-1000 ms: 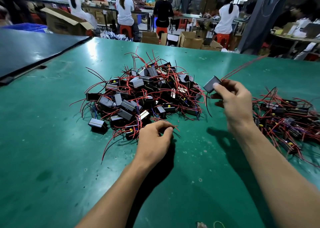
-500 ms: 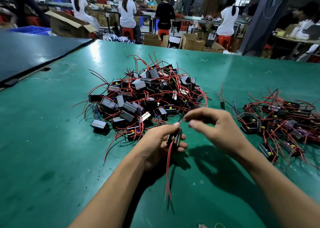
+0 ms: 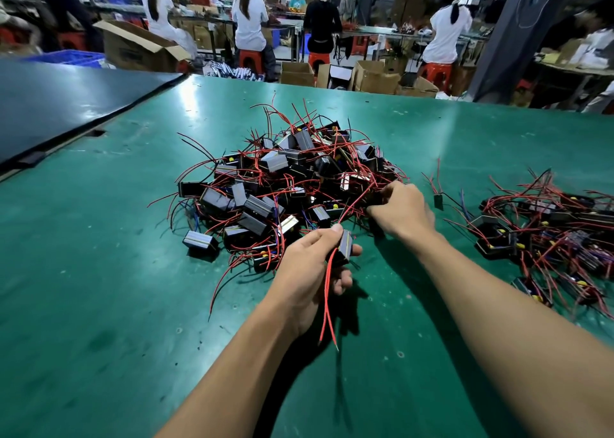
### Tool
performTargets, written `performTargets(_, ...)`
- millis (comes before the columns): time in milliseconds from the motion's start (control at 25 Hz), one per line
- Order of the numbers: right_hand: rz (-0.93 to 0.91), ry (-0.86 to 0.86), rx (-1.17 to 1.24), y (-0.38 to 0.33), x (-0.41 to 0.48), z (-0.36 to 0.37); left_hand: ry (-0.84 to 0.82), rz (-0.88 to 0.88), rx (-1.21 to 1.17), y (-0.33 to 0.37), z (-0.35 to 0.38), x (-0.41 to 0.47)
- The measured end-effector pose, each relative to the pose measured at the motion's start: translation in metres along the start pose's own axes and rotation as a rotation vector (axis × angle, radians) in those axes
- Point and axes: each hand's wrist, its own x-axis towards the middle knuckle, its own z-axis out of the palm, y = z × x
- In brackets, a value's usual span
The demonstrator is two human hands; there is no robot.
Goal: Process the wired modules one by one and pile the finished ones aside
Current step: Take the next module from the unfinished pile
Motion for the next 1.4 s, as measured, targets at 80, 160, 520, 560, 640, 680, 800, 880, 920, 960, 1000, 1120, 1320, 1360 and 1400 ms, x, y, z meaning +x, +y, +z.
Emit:
performTargets(80,-0.003,-0.003,0.017,0.000,-0.001,0.002,-0.008,-0.006,0.006,-0.001,0.001,0.000)
performTargets(160,0.016,0.022,0.025,0.001,-0.002,0.003,-0.045,-0.035,0.003,-0.001,0.001,-0.001)
performTargets(520,-0.211,0.179,0.024,0.007,-0.014,0.001,-0.040,0.018,0.053,-0.006,-0.002,0.001)
performTargets(560,-0.257,0.212,-0.003,0.009,-0.014,-0.001,-0.038,0.012,0.057,-0.007,-0.002,0.002)
performTargets(640,-0.321,0.204,-0.066,0.009,-0.012,-0.004,-0.044,-0.004,0.063,-0.008,-0.003,0.003)
performTargets(680,-0.338,0.175,-0.102,0.008,-0.012,-0.004,-0.047,-0.010,0.064,-0.008,-0.003,0.004)
performTargets(800,-0.313,0.103,-0.148,0.006,-0.013,0.000,-0.062,-0.025,0.076,-0.009,-0.004,0.005)
performTargets(880,-0.281,0.089,-0.112,0.005,-0.012,0.001,-0.080,-0.042,0.093,-0.011,-0.004,0.006)
performTargets(920,-0.282,0.103,-0.105,0.005,-0.012,0.001,-0.088,-0.050,0.103,-0.012,-0.004,0.006)
performTargets(960,-0.289,0.125,-0.111,0.004,-0.011,0.002,-0.095,-0.057,0.109,-0.013,-0.004,0.007)
performTargets(1000,-0.293,0.145,-0.118,0.003,-0.011,0.002,-0.101,-0.063,0.111,-0.014,-0.004,0.007)
performTargets(1120,-0.266,0.156,-0.042,0.000,-0.009,0.000,-0.104,-0.070,0.106,-0.014,-0.005,0.008)
performTargets(1320,-0.050,0.136,0.462,-0.013,0.001,-0.025,-0.098,-0.059,0.074,-0.013,-0.005,0.009)
performTargets(1360,-0.040,0.148,0.537,-0.016,0.001,-0.033,-0.094,-0.058,0.060,-0.013,-0.005,0.009)
performTargets(1400,-0.037,0.153,0.606,-0.020,0.001,-0.040,-0.090,-0.057,0.050,-0.012,-0.004,0.008)
